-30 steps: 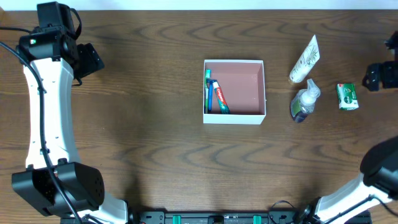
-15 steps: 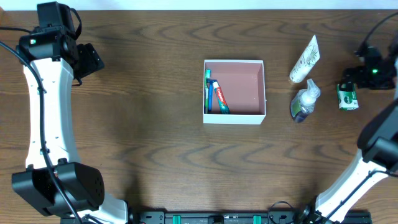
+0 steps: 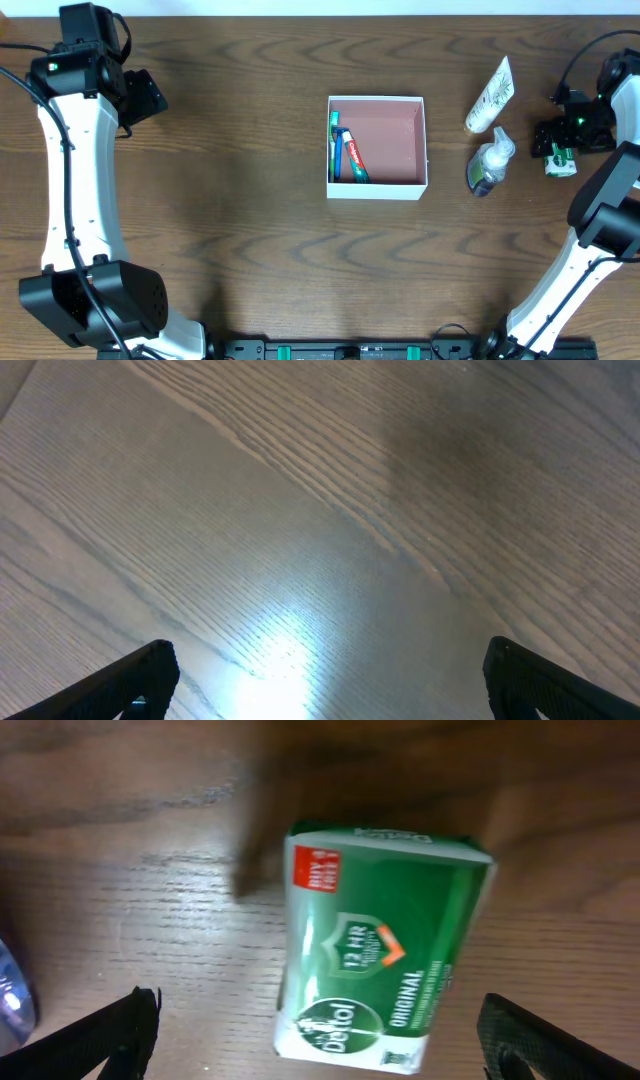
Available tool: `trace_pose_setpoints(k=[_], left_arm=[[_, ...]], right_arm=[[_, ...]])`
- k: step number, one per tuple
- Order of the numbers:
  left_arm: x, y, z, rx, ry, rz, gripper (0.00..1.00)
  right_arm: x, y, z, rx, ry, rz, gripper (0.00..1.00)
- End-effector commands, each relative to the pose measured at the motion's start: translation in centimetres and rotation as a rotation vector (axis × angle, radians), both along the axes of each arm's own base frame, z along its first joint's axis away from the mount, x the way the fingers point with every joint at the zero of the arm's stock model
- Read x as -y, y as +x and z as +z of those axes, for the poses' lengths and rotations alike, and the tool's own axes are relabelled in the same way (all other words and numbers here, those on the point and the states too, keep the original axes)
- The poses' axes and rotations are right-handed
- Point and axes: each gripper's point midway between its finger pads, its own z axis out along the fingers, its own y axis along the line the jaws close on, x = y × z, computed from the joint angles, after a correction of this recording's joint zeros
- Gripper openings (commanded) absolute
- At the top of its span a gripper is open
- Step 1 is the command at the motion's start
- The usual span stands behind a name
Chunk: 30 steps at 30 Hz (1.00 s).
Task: Pack container
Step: 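Grasp the Dettol soap box with the right gripper and lift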
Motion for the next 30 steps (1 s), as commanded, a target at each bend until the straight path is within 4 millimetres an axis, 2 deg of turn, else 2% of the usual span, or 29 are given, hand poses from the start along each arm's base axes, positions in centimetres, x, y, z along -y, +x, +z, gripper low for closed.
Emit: trace_pose_setpoints(k=[1, 15, 30], left_arm=[[-0.2, -0.1, -0.2, -0.006, 0.005, 0.009, 0.98], [-0.2, -0.1, -0.2, -0.006, 0.005, 0.009, 0.98], [-0.2, -0.1, -0.2, -0.006, 0.004, 0.009, 0.98]], right_arm=[[0.5, -0.3, -0.5, -0.017, -0.019, -0.017, 0.99], [0.9, -0.5, -2.2, -0.008, -0.021, -0.058, 0.99], [0.1, -1.6, -4.1, -0.027, 0.022, -0.07, 0.99]])
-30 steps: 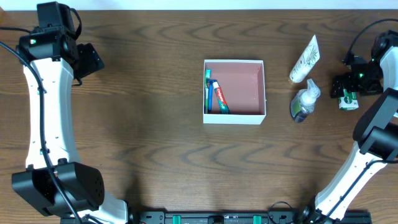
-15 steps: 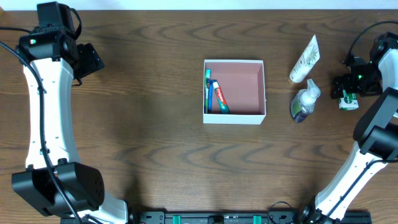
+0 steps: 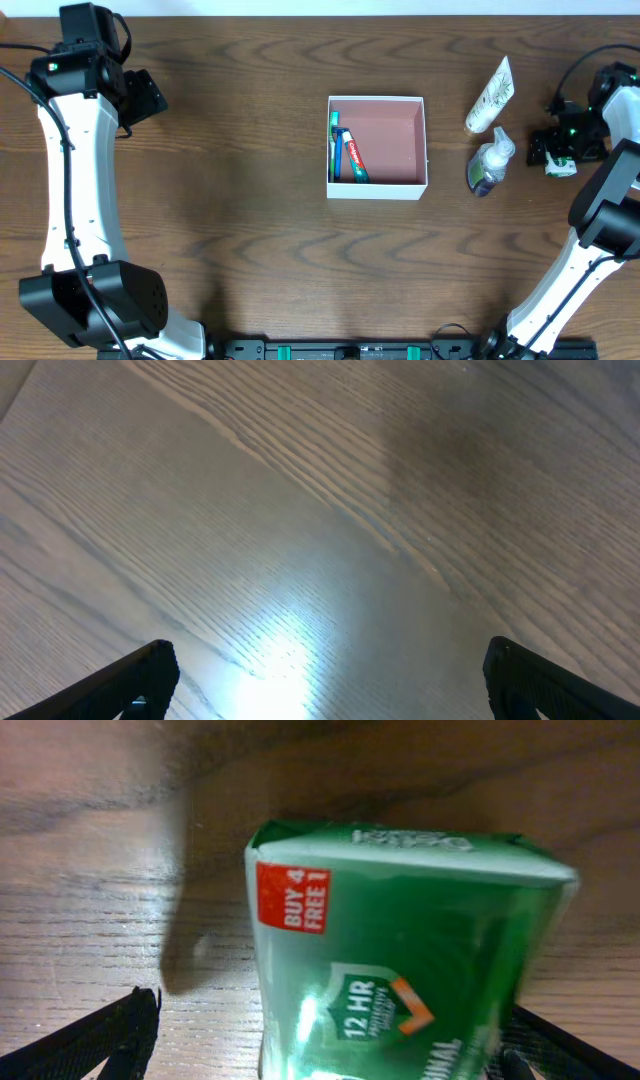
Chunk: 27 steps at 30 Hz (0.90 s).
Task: Pack container
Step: 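Grasp the Dettol soap box with the right gripper and lift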
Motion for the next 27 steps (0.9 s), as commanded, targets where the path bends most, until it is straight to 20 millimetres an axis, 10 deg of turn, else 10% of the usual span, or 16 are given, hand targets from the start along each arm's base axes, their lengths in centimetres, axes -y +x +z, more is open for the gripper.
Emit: trace_pose_setpoints(k=[1, 8, 18, 27], left_arm=[[-0.2, -0.1, -0.2, -0.006, 0.004, 0.009, 0.98], [-0.2, -0.1, -0.2, -0.007, 0.005, 0.009, 0.98], [-0.2, -0.1, -0.2, -0.006, 0.004, 0.009, 0.98], [-0.2, -0.1, -0.2, -0.006, 0.004, 0.009, 0.98]], right_arm=[[0.2, -0.6, -0.8, -0.014, 0.021, -0.031, 0.99], [1.0, -0.1, -0.9, 0.005, -0.018, -0.072, 0.9], [1.6, 0.4, -0.9, 0.023, -0.051, -0.116, 0.45], [2.5, 2.2, 2.5, 0.084, -0.075, -0.195, 0.43]])
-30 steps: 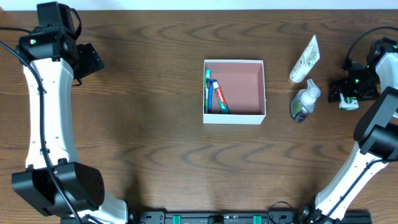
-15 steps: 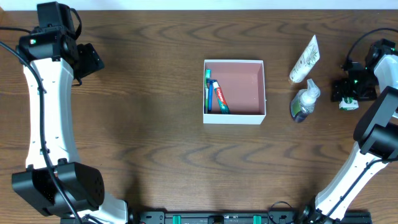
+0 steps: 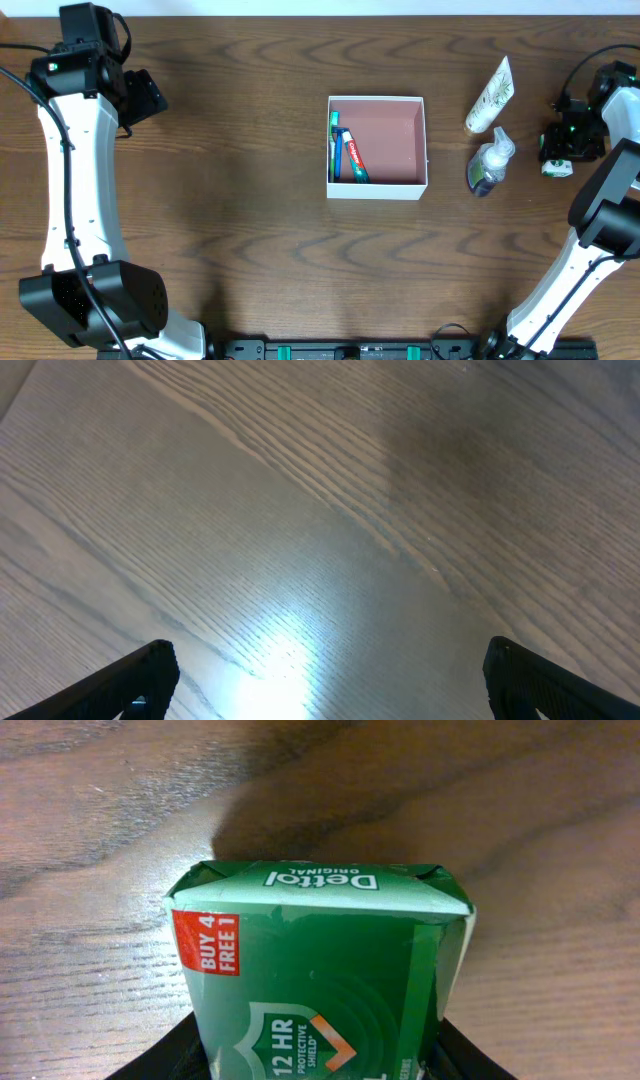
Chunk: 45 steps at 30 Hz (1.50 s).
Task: Pack container
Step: 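Grasp the Dettol soap box with the right gripper and lift, then carry the Dettol soap box with the right gripper over the white box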
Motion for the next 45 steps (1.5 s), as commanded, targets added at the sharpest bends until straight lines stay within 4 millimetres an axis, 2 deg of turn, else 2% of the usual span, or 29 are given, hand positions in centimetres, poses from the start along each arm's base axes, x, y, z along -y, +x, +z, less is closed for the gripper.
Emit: trace_pose_setpoints(k=[1, 5, 9, 12, 14, 17, 19, 21, 26, 30, 37, 40, 45], left_arm=[[-0.2, -0.1, -0.2, -0.006, 0.005, 0.01, 0.98], [-0.2, -0.1, -0.2, -0.006, 0.005, 0.009, 0.98], [-0.2, -0.1, -0.2, -0.006, 0.005, 0.009, 0.98], [-0.2, -0.1, -0.2, -0.006, 0.005, 0.009, 0.98], [-0.2, -0.1, -0.2, -0.006, 0.005, 0.009, 0.98], [-0.2, -0.1, -0.2, -0.006, 0.005, 0.009, 0.98], [-0.2, -0.1, -0.2, -0.006, 0.005, 0.009, 0.98], [-0.2, -0.1, -0.2, -0.006, 0.005, 0.009, 0.98], [-0.2, -0.1, -0.2, -0.006, 0.005, 0.009, 0.98], [-0.2, -0.1, -0.2, -0.006, 0.005, 0.01, 0.98], [-0.2, -0.1, -0.2, -0.006, 0.005, 0.009, 0.98], [-0.2, -0.1, -0.2, -0.006, 0.005, 0.009, 0.98], [-0.2, -0.1, -0.2, -0.006, 0.005, 0.009, 0.98]], right_arm=[[1.8, 1.8, 3.1, 0.071, -0.042, -0.076, 0.42], [2.8, 3.7, 8.7, 0.151, -0.074, -0.107, 0.42], [3.1, 4.9, 16.6, 0.267, -0.112, -0.163, 0.42], [1.9, 5.1, 22.3, 0.369, -0.115, -0.221, 0.42], [-0.2, 5.3, 25.6, 0.45, -0.072, -0.213, 0.42], [-5.5, 5.9, 29.8, 0.571, 0.056, -0.125, 0.42], [-9.1, 6.4, 31.9, 0.633, 0.13, -0.095, 0.43], [-12.1, 6.8, 33.0, 0.664, 0.174, -0.084, 0.42], [-20.7, 7.4, 32.9, 0.641, 0.226, 0.049, 0.45], [-24.9, 7.2, 32.2, 0.614, 0.157, 0.038, 0.45], [-29.8, 6.3, 30.9, 0.581, 0.088, -0.102, 0.45], [-31.5, 5.8, 28.8, 0.522, 0.055, -0.11, 0.46], [-33.6, 4.7, 24.3, 0.381, 0.013, -0.108, 0.5]])
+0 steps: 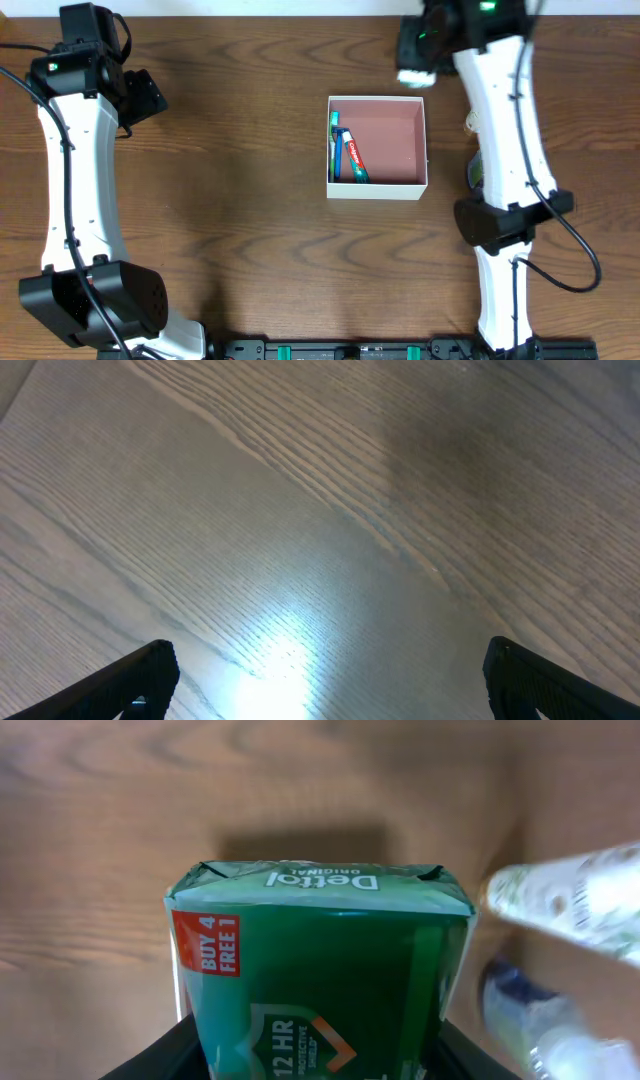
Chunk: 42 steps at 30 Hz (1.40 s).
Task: Pack container
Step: 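Carry the Dettol soap box with the right gripper over the white box, then lower the soap box into the white box and open the right gripper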
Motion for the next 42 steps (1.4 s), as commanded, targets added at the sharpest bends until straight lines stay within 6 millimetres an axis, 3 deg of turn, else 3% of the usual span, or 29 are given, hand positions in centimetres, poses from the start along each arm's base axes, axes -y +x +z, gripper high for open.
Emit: trace_pose_setpoints(k=[1, 15, 22, 28, 42], left_arm=[[-0.2, -0.1, -0.2, -0.006, 0.005, 0.009, 0.98], [-0.2, -0.1, -0.2, -0.006, 0.005, 0.009, 0.98], [-0.2, -0.1, -0.2, -0.006, 0.004, 0.009, 0.98], [-0.2, -0.1, -0.1, -0.006, 0.005, 0.009, 0.98], [-0.2, -0.1, -0.2, -0.006, 0.005, 0.009, 0.98]], right_arm=[[-0.2, -0.6, -2.2, -0.059, -0.036, -0.085, 0.5], [-2.2, -2.8, -11.9, -0.312, -0.047, -0.048, 0.5], [-3.9, -2.3, -14.7, -0.319, -0.002, 0.032, 0.5], [-3.8, -3.8, -17.4, -0.394, -0.003, 0.036, 0.5], [-5.4, -4.8, -21.9, -0.411, 0.014, 0.106, 0.52]])
